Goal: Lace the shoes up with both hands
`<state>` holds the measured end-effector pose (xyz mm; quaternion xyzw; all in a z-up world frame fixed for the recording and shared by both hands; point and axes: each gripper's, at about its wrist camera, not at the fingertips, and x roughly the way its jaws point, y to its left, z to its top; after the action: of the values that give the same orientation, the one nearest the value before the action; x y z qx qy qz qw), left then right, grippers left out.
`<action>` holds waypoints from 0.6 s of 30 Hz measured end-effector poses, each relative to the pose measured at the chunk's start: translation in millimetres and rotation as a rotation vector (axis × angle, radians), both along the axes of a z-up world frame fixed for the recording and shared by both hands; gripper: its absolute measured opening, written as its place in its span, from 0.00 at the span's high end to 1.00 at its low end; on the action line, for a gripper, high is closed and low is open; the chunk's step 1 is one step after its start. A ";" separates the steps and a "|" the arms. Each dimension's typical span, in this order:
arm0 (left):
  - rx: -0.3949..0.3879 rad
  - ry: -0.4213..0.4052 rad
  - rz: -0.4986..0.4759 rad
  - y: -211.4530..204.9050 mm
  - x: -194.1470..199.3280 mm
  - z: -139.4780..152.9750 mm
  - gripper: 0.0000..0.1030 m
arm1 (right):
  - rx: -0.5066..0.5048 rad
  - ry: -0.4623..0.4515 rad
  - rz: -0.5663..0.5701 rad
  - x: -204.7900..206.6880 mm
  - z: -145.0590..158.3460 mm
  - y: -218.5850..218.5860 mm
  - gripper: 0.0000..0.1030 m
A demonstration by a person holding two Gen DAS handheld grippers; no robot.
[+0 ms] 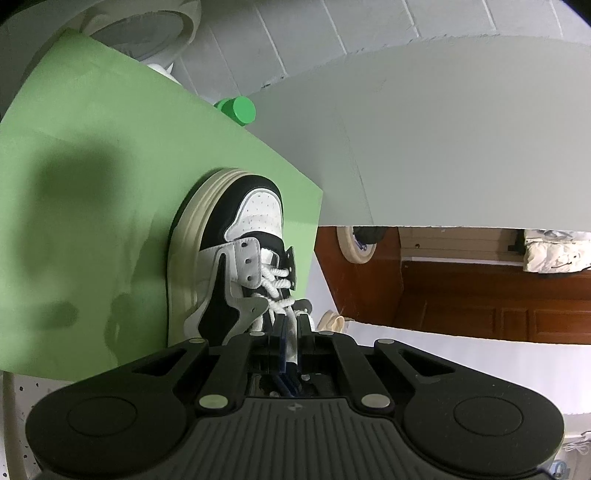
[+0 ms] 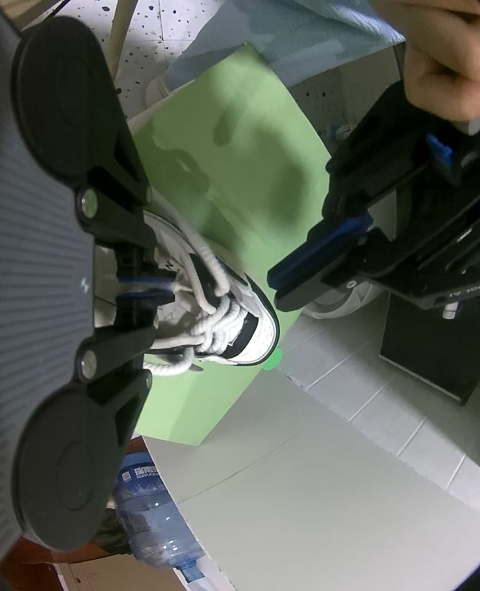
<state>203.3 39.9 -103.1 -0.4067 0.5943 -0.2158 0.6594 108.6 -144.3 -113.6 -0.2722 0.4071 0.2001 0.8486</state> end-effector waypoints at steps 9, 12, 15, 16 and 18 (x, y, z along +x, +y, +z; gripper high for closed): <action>0.008 0.017 0.004 -0.2 -0.8 -4.2 0.97 | 0.025 -0.027 -0.009 13.1 -8.5 1.1 0.95; -0.006 0.019 0.004 -1.7 -0.7 -5.3 0.97 | 0.036 -0.037 -0.004 11.5 -7.2 0.7 0.95; -0.010 0.021 0.003 -4.6 -0.7 -6.8 0.97 | 0.048 -0.050 -0.002 9.7 -4.1 0.1 0.95; -0.006 0.023 0.004 -5.9 -0.7 -8.1 0.97 | 0.048 -0.053 -0.001 8.9 -2.9 -0.7 0.95; -0.005 0.040 0.006 -8.6 -0.1 -13.1 0.97 | 0.048 -0.058 0.003 7.3 -0.9 -1.8 0.95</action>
<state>203.2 31.3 -116.3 -0.4145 0.6056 -0.2070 0.6470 115.8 -146.1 -114.5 -0.2581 0.3771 0.2033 0.8659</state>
